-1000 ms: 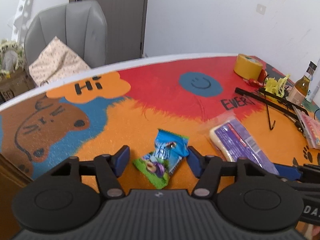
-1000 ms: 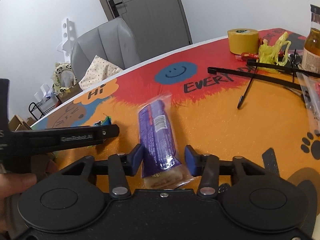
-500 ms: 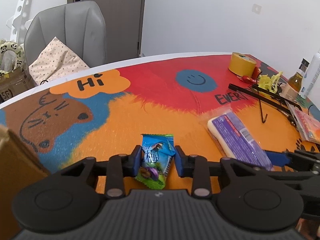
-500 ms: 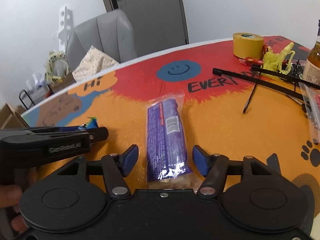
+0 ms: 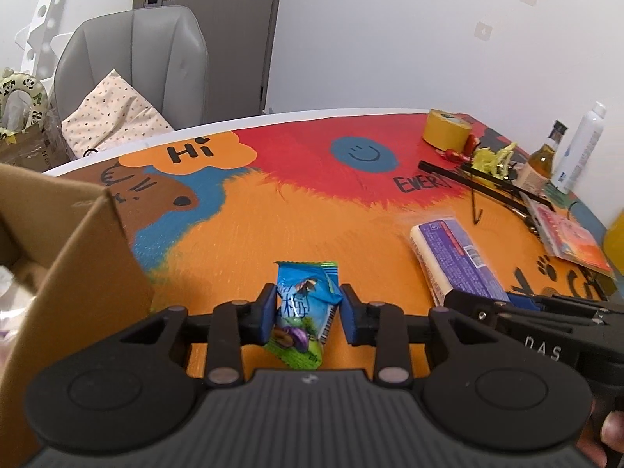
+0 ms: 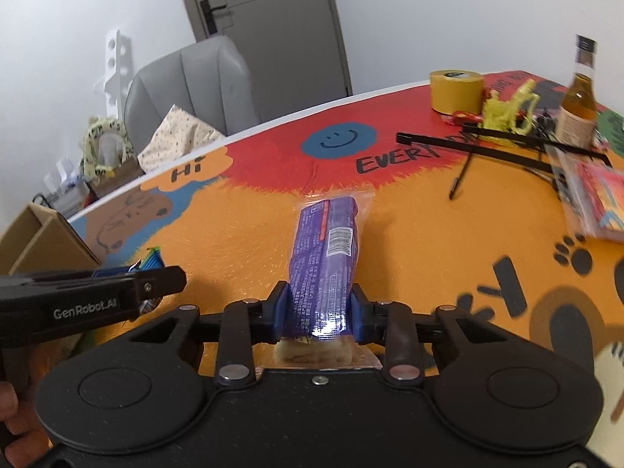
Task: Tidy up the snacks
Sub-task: 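Lift both held snacks and carry them over the cardboard box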
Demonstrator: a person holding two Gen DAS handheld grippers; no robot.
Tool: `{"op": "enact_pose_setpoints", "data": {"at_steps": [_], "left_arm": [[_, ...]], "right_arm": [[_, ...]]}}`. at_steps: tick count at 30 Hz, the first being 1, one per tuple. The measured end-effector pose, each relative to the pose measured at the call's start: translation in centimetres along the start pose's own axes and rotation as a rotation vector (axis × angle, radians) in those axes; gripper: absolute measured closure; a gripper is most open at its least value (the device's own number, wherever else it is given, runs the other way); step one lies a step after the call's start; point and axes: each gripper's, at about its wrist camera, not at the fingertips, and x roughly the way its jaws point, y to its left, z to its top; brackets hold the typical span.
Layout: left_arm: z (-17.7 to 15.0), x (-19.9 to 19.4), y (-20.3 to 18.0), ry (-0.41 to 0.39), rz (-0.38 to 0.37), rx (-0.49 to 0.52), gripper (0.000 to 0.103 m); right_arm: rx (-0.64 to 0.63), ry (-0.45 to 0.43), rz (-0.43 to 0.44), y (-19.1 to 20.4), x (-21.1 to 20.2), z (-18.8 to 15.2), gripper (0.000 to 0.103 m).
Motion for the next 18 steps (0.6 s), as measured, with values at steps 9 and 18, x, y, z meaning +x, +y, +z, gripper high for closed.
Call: {"op": "enact_pose_setpoints", "data": {"at_steps": [9, 18], "left_arm": [[-1.1, -4.2, 0.2, -0.033, -0.036, 0.014, 0.07], [-1.0, -8.3, 1.1, -0.075, -0.063, 0.031, 0.07]], "right_arm": [[0.028, -0.036, 0.005, 1.4, -3.1, -1.0, 0.073], [0.019, -0.091, -0.003, 3.3, -5.9, -1.0, 0.074]]}}
